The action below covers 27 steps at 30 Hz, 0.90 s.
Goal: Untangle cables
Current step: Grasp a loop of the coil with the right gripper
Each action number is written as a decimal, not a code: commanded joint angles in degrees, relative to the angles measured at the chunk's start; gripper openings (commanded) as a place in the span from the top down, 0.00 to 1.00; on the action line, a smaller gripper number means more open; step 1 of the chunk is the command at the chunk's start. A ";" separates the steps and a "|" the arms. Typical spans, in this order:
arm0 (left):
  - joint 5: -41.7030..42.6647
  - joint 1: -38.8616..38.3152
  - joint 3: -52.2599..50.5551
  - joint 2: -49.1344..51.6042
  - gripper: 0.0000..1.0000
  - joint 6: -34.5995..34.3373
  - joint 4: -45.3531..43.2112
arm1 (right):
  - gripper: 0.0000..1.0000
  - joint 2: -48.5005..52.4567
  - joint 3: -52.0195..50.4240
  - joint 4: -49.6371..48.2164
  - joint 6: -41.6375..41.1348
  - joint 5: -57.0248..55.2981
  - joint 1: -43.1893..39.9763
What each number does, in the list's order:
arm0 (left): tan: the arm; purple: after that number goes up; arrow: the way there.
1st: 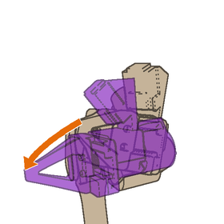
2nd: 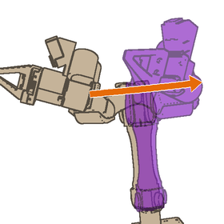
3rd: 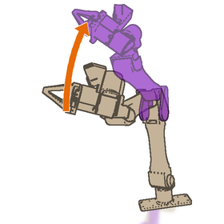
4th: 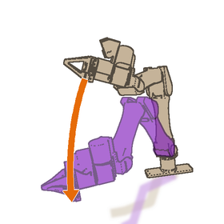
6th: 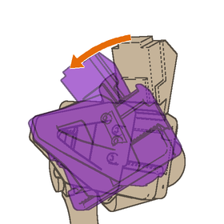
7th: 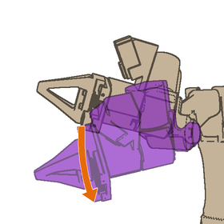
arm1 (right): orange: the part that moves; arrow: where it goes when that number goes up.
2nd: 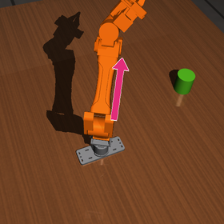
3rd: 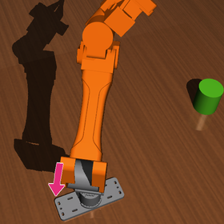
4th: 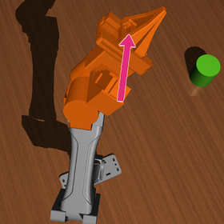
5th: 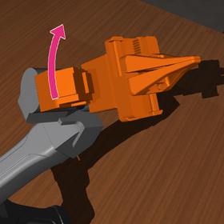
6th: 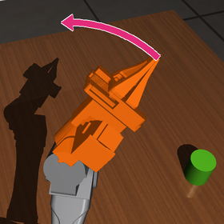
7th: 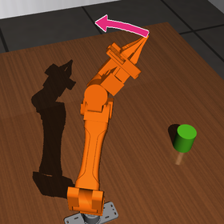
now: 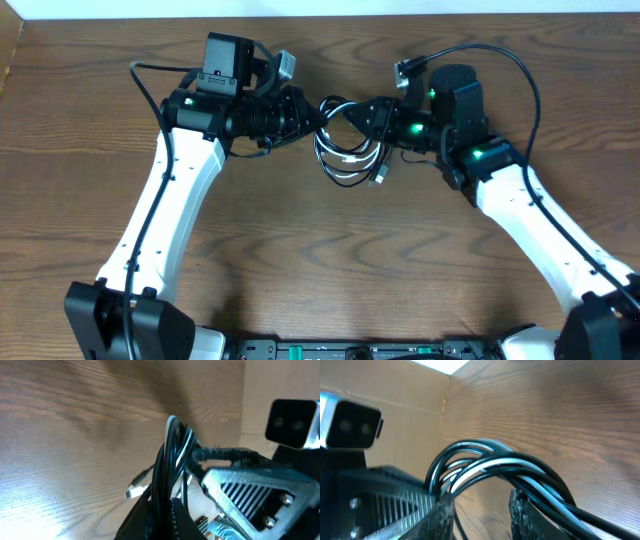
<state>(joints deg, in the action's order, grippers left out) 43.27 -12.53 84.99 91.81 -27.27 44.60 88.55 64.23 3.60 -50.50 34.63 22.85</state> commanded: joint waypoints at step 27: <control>-12.59 -2.05 0.26 -0.31 0.93 9.35 -0.98 | 0.99 4.63 0.70 6.71 19.54 9.27 -4.28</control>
<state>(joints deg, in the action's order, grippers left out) 37.32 -15.09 84.88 91.88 -25.91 42.19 93.82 64.58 9.67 -39.57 38.59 21.96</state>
